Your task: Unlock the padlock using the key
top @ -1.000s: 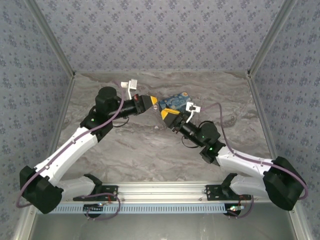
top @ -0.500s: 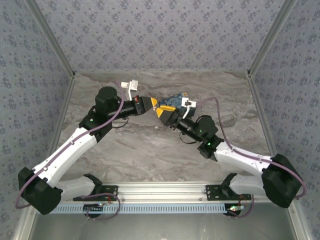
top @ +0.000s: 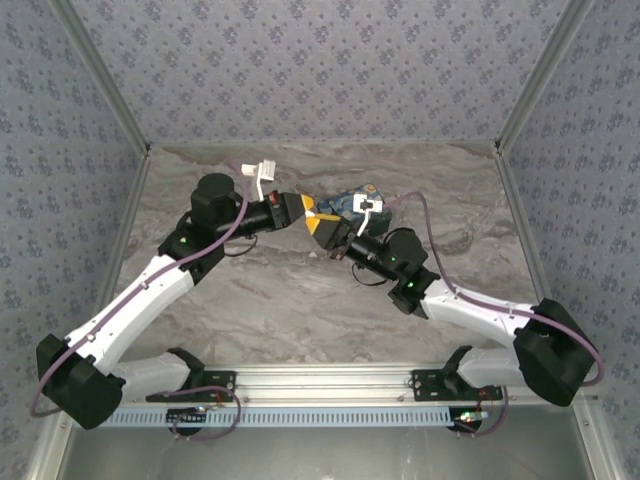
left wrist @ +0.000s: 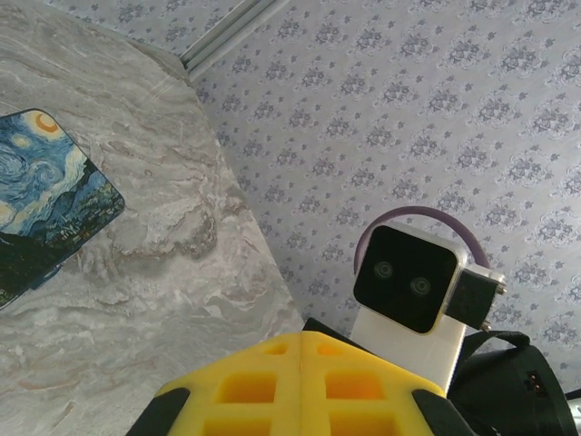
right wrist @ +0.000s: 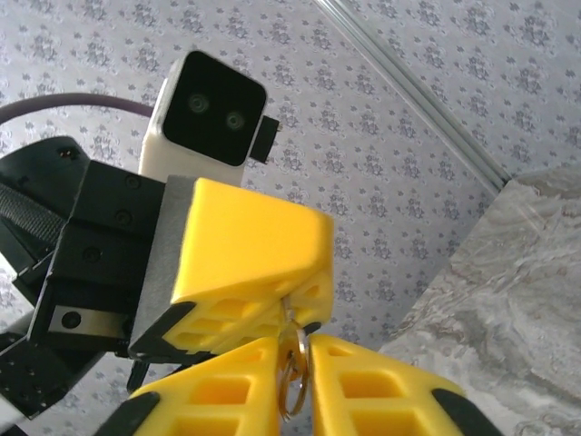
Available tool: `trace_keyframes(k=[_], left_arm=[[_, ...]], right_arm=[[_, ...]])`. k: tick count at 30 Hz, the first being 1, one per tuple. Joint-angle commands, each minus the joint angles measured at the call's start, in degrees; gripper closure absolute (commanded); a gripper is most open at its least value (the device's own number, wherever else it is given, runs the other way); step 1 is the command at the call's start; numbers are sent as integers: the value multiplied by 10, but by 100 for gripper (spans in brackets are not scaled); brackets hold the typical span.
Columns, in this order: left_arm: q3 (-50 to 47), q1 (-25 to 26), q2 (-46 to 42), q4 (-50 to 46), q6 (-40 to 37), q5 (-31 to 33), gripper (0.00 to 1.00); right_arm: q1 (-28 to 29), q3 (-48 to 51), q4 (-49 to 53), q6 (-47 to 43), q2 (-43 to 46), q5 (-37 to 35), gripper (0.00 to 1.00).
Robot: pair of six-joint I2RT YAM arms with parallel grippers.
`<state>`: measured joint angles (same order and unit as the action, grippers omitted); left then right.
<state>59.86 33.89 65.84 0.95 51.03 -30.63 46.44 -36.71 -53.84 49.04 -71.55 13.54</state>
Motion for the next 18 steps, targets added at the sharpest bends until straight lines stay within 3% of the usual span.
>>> trace_keyframes(k=[1, 10, 12, 18], left_arm=[[15, 4, -7, 10, 4, 1, 100], [18, 4, -8, 7, 3, 7, 99], [23, 4, -8, -7, -6, 13, 90], [62, -6, 2, -120, -67, 60, 45]], right_arm=[[0, 3, 14, -1, 16, -5, 89], [0, 21, 39, 1, 38, -10, 100], [-1, 20, 63, -7, 45, -10, 100], [1, 29, 240, -62, 125, -67, 100]])
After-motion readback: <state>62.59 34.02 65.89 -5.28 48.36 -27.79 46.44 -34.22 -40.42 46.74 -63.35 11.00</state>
